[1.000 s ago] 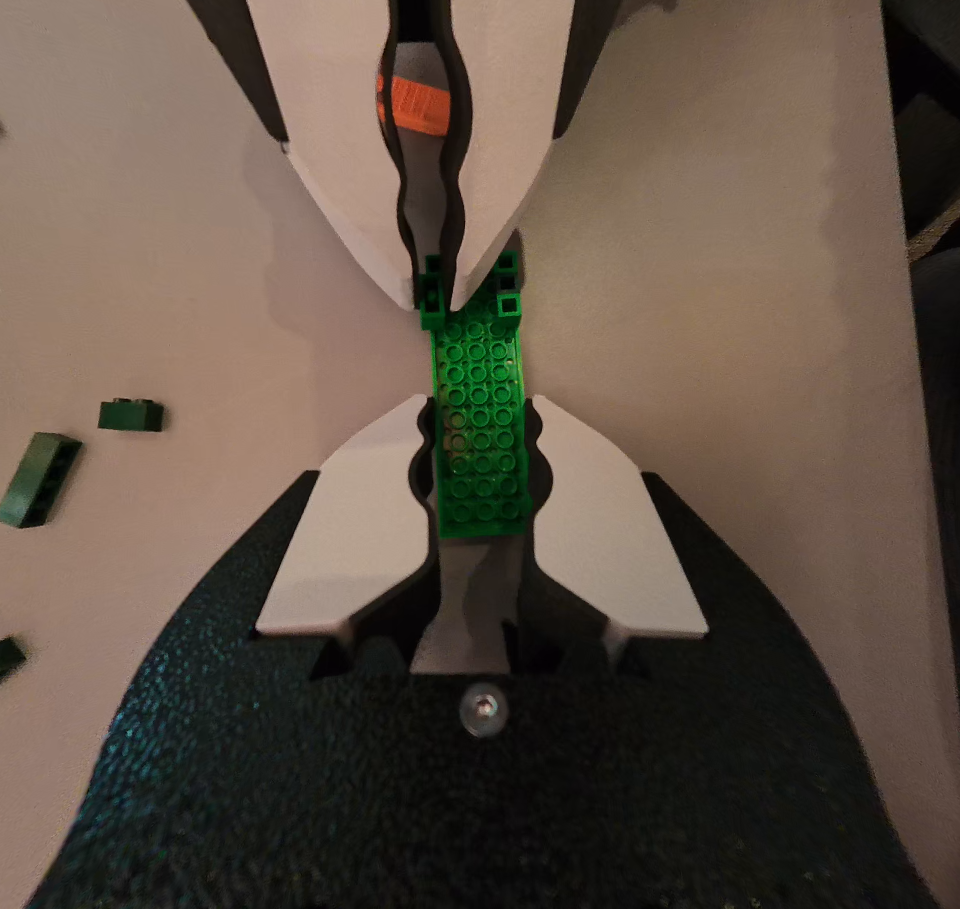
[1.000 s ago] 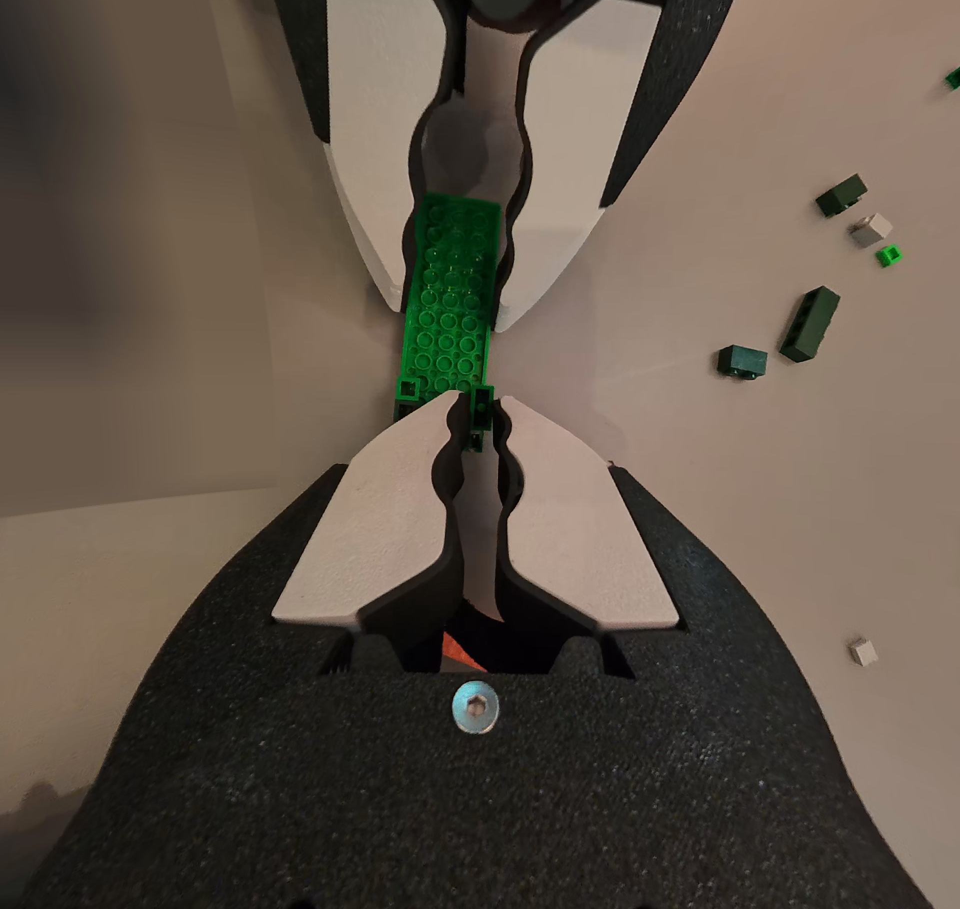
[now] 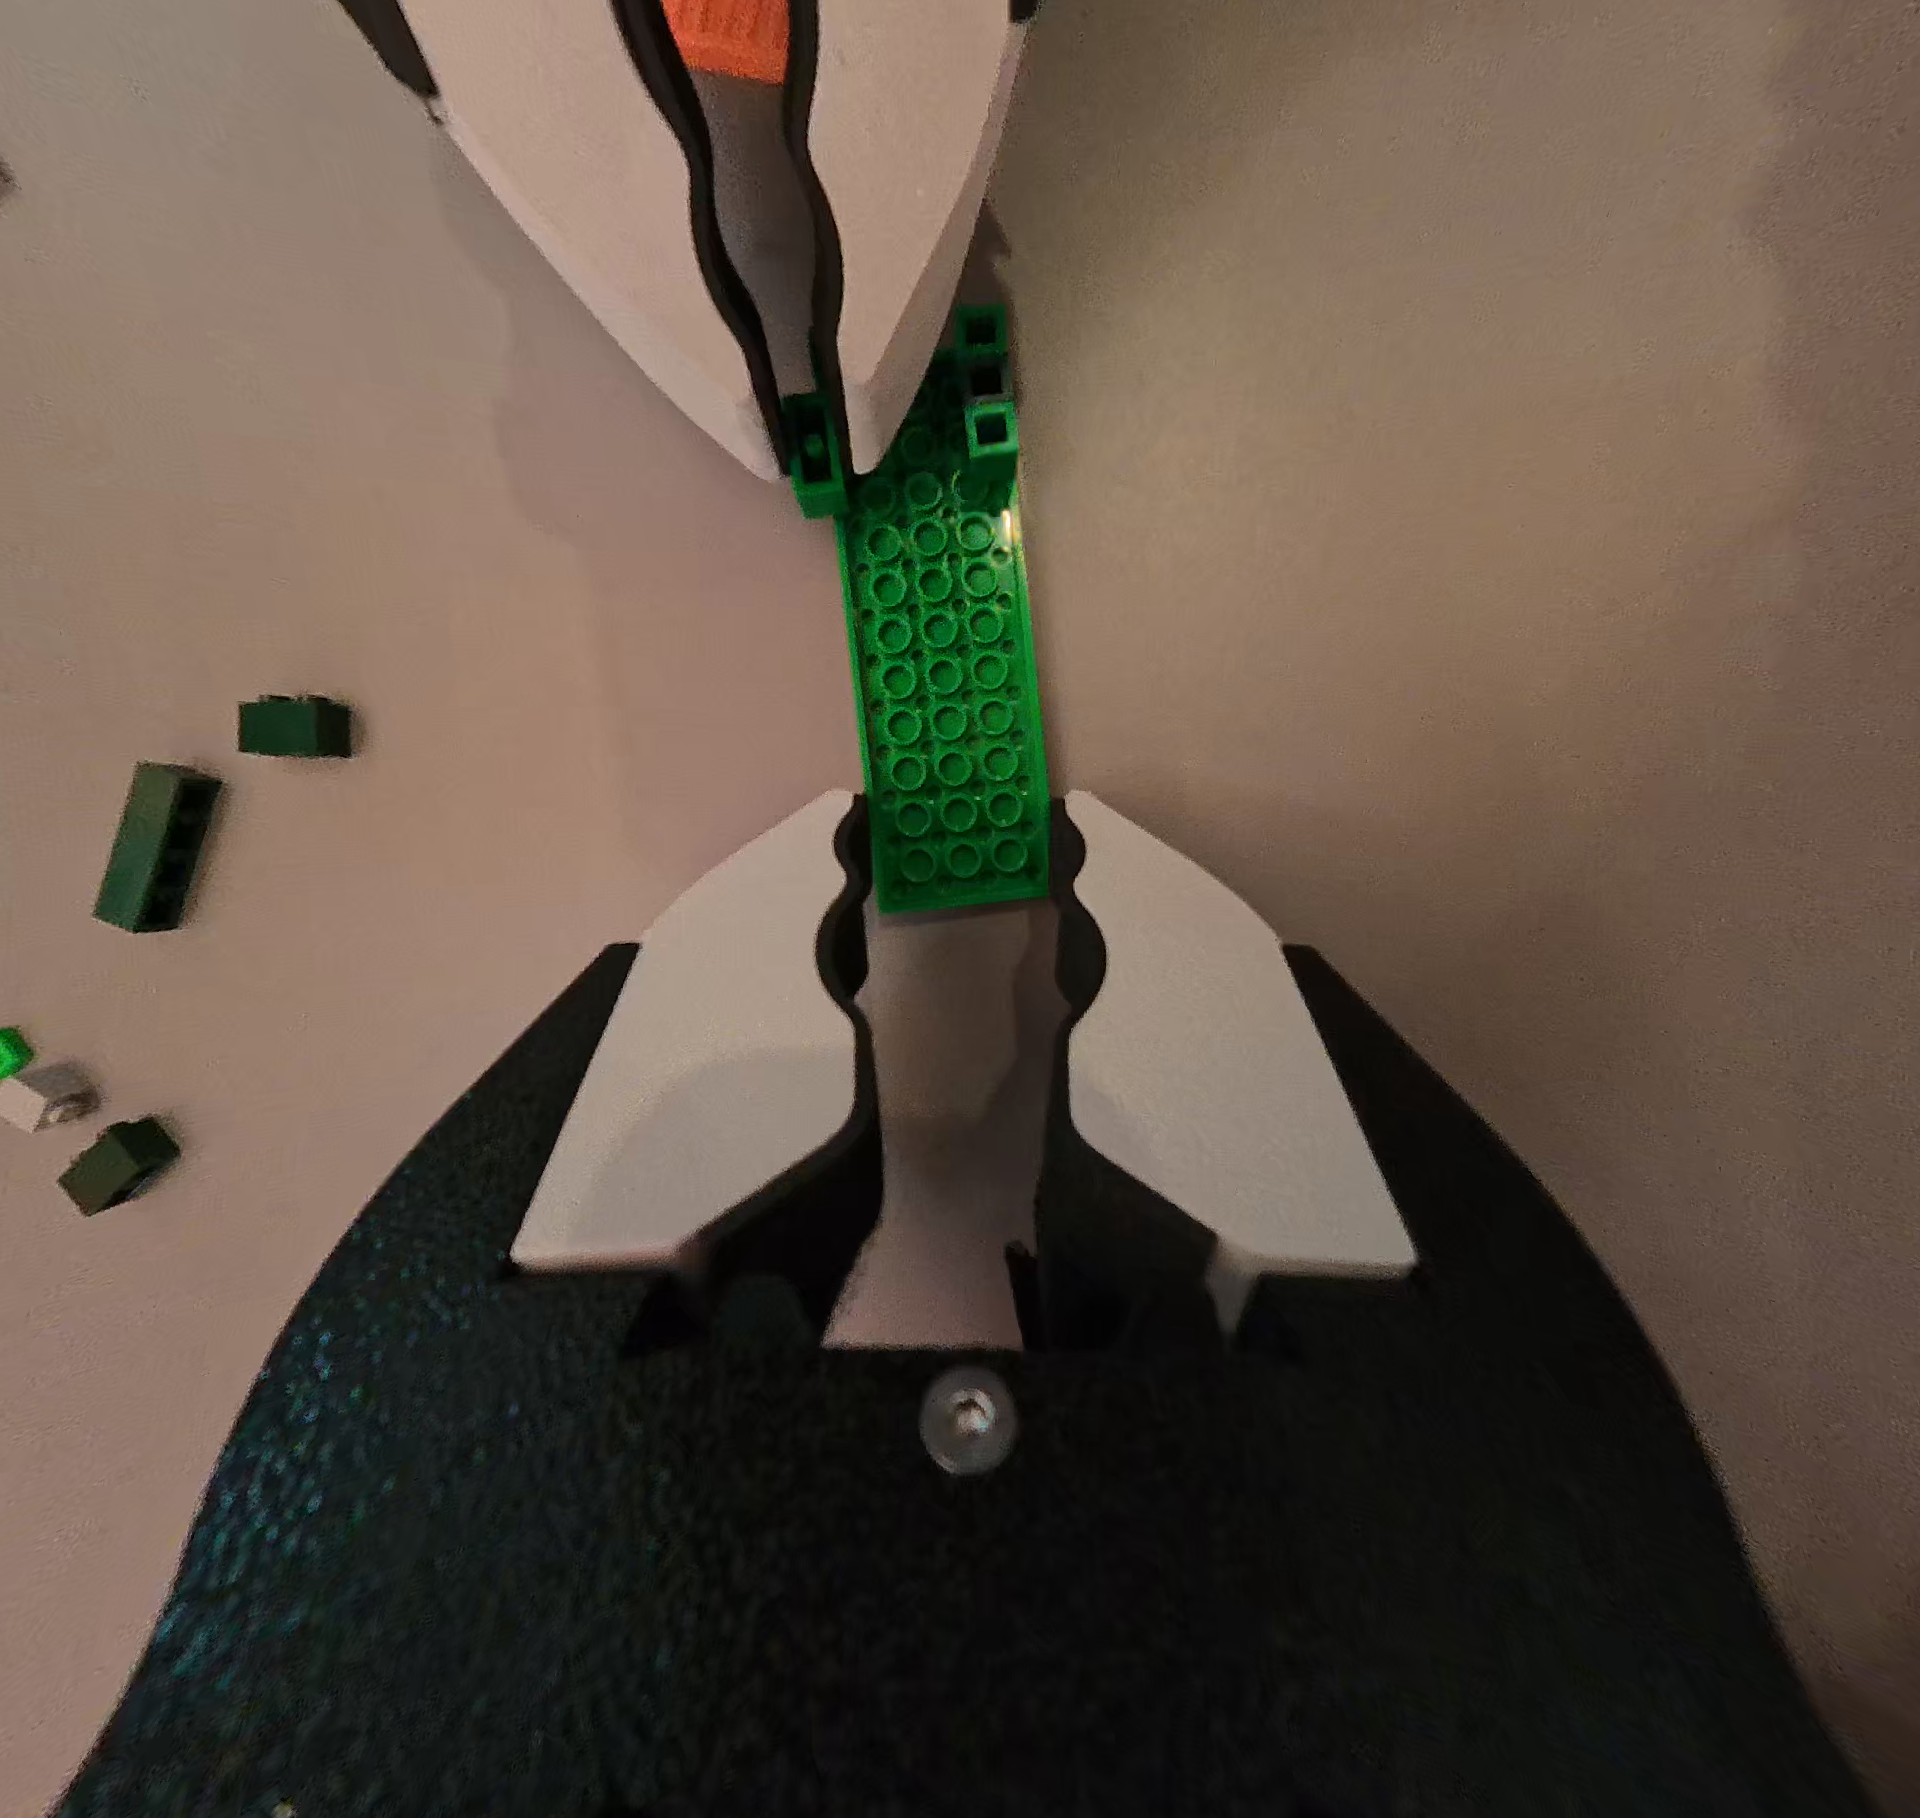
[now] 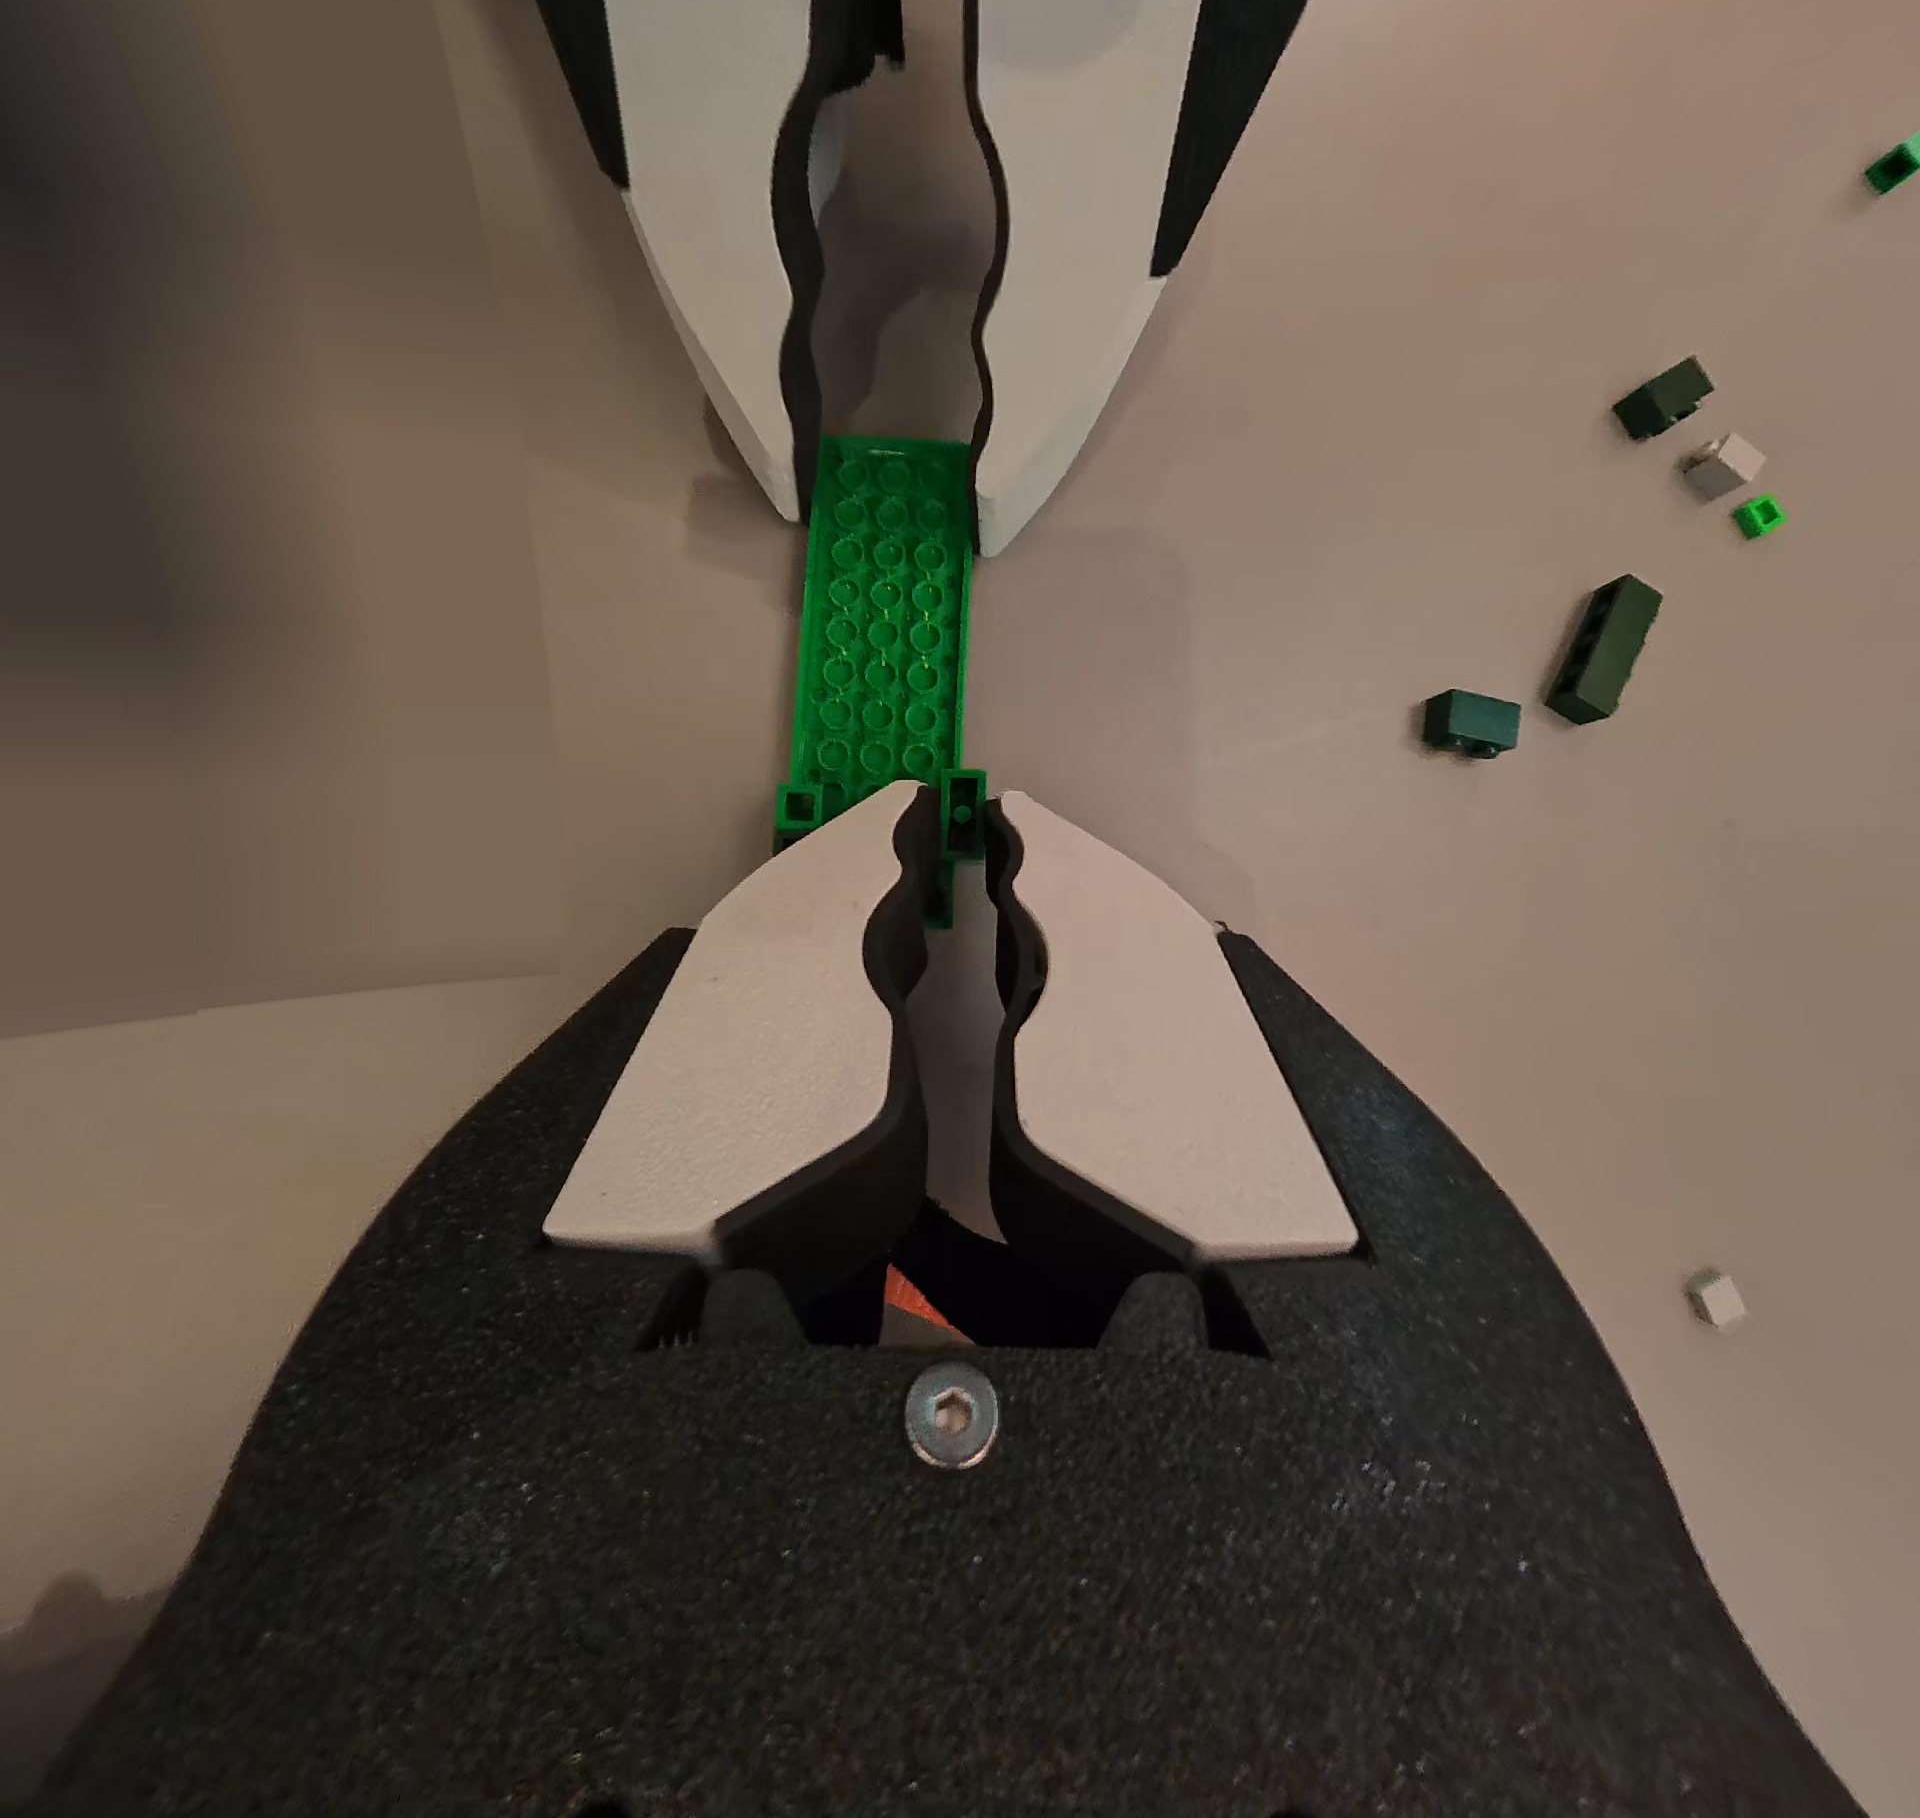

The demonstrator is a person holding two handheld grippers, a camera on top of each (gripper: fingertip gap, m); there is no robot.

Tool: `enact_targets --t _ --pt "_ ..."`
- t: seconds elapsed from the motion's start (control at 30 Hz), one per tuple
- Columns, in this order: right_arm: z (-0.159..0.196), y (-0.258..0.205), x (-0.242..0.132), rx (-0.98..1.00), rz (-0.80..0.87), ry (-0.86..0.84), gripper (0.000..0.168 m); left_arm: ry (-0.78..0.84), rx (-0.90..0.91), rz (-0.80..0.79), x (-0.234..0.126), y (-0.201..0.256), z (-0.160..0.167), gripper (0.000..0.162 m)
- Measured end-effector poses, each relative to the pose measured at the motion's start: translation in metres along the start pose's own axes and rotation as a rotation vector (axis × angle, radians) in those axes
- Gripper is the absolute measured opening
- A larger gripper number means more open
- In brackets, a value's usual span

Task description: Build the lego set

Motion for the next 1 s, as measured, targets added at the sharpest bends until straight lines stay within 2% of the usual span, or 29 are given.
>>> enact_targets --t 0.03,0.23,0.4,0.57,1.0 --pt "0.000 0.000 -0.002 -0.011 0.010 -0.003 0.007 0.009 0.004 -0.025 0.001 -0.001 -0.001 0.032" --pt "0.002 -0.002 -0.010 -0.050 0.111 -0.007 0.008 0.050 -0.003 -0.016 0.002 -0.002 -0.002 0.032" --pt "0.003 -0.005 -0.018 0.017 0.036 0.054 0.007 0.063 -0.073 0.037 0.002 -0.002 -0.003 0.032" --pt "0.004 -0.007 -0.010 0.029 -0.011 0.024 0.008 0.042 -0.099 0.066 0.004 -0.002 0.000 0.032" --pt "0.001 -0.009 -0.001 0.004 0.014 -0.078 0.008 0.014 -0.081 0.064 0.003 0.001 -0.001 0.032"
Point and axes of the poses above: each gripper's, where its closed fingertips meet, x out along the fingers, z out of its underside, y = z × x across the jaws, the point moved 7 cm from there along -x, back along the fingers, and after that the axes turned 5 degrees about -y, right-handed, at the moved point
